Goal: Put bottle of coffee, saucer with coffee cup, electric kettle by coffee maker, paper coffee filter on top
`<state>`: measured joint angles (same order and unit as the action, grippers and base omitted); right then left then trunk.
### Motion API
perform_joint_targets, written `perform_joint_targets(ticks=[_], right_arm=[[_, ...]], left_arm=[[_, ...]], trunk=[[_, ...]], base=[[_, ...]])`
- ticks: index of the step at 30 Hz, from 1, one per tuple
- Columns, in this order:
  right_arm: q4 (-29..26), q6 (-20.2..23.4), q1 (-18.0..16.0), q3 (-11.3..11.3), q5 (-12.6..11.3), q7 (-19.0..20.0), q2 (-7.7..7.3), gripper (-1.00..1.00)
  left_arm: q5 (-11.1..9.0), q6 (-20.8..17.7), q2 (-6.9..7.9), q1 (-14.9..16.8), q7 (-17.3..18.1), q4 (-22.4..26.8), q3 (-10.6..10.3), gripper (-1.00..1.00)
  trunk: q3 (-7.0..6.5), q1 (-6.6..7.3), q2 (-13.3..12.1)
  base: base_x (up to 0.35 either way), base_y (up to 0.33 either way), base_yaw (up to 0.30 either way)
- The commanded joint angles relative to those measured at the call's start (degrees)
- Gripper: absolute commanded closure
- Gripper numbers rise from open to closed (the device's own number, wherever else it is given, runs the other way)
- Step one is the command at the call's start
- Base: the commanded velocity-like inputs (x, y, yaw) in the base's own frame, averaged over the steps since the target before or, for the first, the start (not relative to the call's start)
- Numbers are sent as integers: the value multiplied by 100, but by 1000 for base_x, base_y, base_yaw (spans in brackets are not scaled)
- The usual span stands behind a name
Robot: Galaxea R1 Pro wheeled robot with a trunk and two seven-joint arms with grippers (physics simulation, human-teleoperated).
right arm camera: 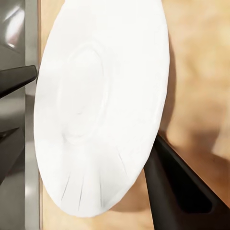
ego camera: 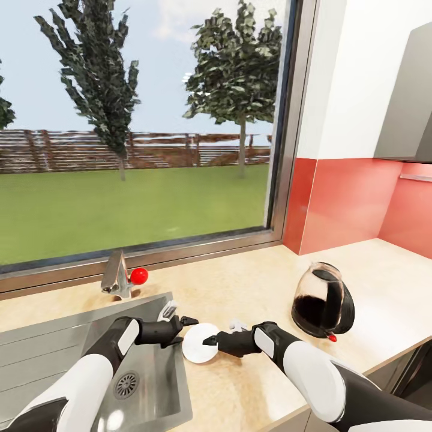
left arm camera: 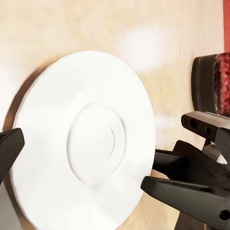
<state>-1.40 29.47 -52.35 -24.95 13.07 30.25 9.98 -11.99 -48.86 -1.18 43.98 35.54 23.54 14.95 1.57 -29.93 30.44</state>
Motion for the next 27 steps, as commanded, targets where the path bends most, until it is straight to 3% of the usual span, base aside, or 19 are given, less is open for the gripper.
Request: perform_joint_targets(ticks=[1, 27], right_arm=[[-15, 32, -2, -28, 70, 16, 2, -100], [-26, 23, -1, -37, 47, 25, 2, -100]], left_arm=[[30, -27, -5, 5, 14, 2, 35, -100], [30, -27, 13, -74, 14, 11, 43, -100]], trunk=[[13, -3, 11], [13, -3, 11]], base=[[0, 0, 0], [0, 0, 0]])
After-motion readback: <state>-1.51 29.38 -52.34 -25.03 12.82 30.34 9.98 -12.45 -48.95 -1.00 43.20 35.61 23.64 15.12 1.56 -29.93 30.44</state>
